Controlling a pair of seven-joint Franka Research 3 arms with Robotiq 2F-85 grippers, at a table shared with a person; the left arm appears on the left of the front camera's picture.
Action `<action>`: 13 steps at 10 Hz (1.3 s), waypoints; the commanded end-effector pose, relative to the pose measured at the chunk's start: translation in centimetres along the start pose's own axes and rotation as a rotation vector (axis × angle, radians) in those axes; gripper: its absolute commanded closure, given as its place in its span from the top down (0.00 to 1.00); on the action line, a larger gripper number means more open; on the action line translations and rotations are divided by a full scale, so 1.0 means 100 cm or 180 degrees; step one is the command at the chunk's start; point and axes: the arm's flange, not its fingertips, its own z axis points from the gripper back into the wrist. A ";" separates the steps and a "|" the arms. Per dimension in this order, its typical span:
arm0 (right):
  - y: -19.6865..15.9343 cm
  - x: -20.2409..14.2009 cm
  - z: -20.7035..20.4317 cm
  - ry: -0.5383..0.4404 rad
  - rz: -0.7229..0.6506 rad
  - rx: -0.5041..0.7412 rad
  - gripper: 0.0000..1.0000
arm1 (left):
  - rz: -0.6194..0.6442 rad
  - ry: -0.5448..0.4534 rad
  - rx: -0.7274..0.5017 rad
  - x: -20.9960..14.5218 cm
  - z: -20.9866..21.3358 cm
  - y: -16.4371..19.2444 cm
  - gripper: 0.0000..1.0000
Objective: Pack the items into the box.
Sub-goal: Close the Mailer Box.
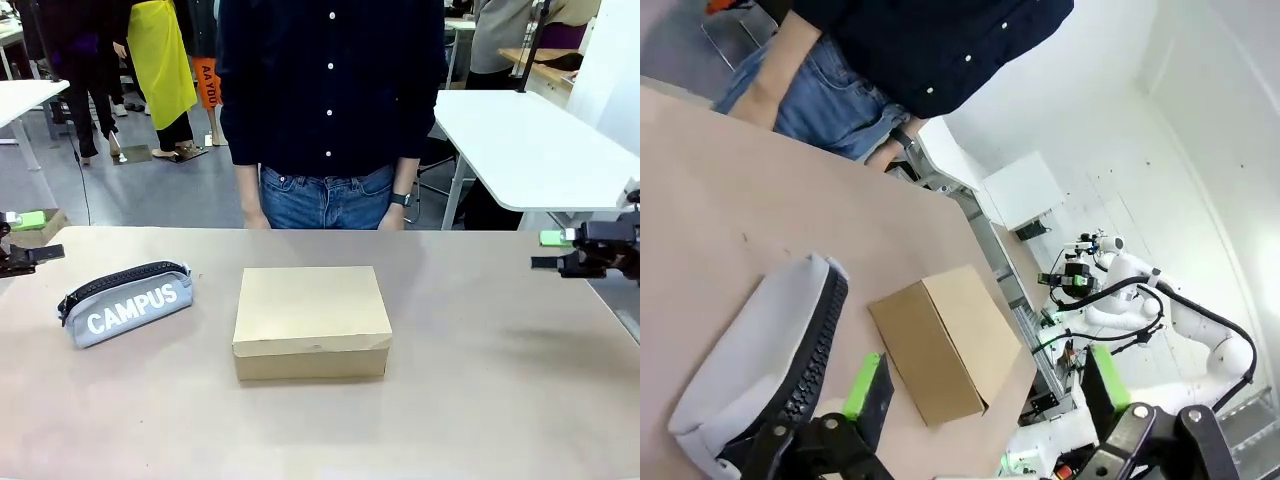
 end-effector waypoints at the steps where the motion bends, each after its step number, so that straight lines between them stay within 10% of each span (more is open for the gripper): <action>1: 0.015 0.008 -0.004 -0.0020 0.0129 0.0020 1.00 | -0.0121 0.0159 -0.0046 -0.002 -0.012 -0.005 1.00; 13: 0.015 0.008 -0.004 -0.0020 0.0129 0.0020 1.00 | -0.0121 0.0159 -0.0046 -0.002 -0.012 -0.005 1.00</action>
